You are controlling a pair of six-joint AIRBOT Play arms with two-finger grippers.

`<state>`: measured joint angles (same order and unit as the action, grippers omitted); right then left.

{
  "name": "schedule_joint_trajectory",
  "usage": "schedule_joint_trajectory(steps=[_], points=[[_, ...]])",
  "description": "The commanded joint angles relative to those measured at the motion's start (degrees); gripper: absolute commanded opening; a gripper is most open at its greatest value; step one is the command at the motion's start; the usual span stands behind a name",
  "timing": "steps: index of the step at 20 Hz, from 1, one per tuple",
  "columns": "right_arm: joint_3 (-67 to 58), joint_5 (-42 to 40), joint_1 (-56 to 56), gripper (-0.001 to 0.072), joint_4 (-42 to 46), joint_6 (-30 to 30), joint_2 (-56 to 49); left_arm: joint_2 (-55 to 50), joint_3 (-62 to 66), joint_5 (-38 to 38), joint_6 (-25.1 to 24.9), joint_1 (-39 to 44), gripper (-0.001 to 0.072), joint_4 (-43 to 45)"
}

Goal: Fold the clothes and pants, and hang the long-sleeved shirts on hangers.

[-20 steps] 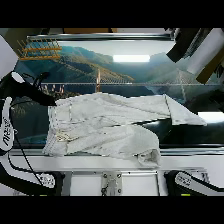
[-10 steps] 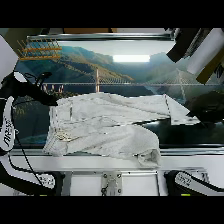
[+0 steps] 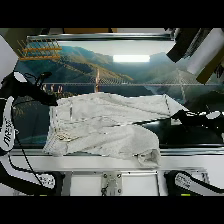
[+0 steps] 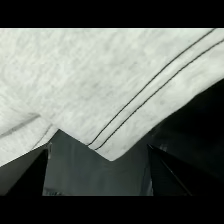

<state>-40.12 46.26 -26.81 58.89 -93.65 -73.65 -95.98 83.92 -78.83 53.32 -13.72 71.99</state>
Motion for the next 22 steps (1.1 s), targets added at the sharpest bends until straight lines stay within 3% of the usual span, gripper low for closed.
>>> schedule_joint_trajectory(steps=[1, 2, 4, 6, 9, 14, 17, 22], points=[[0.5, -3.0, 3.2, 0.0632, -0.7, -0.2, -1.4, 0.0, 0.0, 0.0, 0.0, 0.0, 0.0022, 0.0], [0.5, -3.0, 3.8, 0.0501, -0.6, -0.2, -2.0, 0.0, 0.0, 0.0, 0.0, 0.0, 0.0022, 0.0], [0.5, -3.6, 4.6, 0.0306, -0.5, 0.7, -2.7, 0.0, 0.0, 0.0, 0.0, 0.0, 0.0022, 0.0], [0.4, -4.3, 4.6, 0.0036, 0.5, 0.7, -2.6, 0.0, 0.0, 0.2, 0.0, 0.0, 0.0022, 0.1], [-2.9, -1.7, 4.5, 0.0021, 5.4, 0.7, -0.3, 0.2, 0.0, 1.0, 0.0, -0.5, 0.0022, 0.8], [-16.9, 11.1, 4.4, 0.002, 20.9, -2.6, 8.6, 3.8, 0.0, 3.8, 0.0, -5.2, 0.0021, 3.5], [-24.9, 9.6, 4.4, 0.002, 24.4, -6.1, 9.3, 5.5, 0.0, 7.1, 0.0, -7.0, 0.0021, 3.4], [-31.8, -2.3, 4.4, 0.002, 24.7, -13.4, 3.9, 5.4, 0.0, 13.4, 0.0, -7.1, 0.0021, 3.4]])
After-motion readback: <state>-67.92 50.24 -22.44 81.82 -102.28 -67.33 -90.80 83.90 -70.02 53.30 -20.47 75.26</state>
